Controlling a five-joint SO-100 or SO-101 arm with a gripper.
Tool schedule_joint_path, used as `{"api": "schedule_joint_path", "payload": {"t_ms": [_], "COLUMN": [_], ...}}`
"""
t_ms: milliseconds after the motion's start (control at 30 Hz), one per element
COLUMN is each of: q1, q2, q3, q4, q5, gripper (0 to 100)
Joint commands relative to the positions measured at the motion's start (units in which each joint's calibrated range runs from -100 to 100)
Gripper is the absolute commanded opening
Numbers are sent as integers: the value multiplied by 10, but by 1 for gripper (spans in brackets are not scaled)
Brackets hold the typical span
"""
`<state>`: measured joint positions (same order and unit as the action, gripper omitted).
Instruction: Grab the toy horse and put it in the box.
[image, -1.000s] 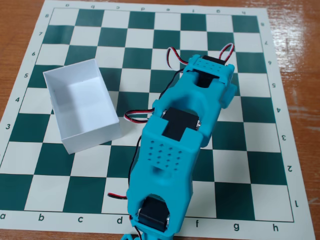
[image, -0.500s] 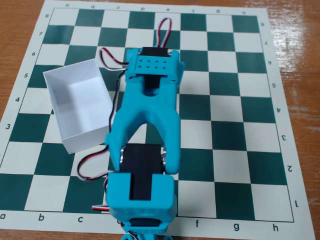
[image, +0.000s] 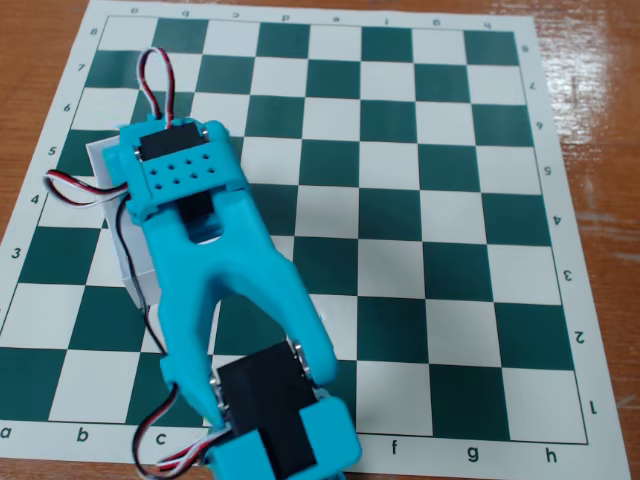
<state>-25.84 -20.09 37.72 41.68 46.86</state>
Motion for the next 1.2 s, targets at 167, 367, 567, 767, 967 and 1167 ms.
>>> {"api": "schedule_joint_path", "payload": {"t_ms": [167, 367, 567, 767, 967, 1167], "q1": [-23, -9, 6, 22, 19, 5], "q2": [-37, -4, 64, 127, 142, 119], "q3": [47, 88, 59, 11, -63, -150], "q4": [-19, -73, -100, -123, -31, 104], "q5": [3, 0, -1, -1, -3, -7], "gripper": [0, 0, 0, 4, 22, 31]}}
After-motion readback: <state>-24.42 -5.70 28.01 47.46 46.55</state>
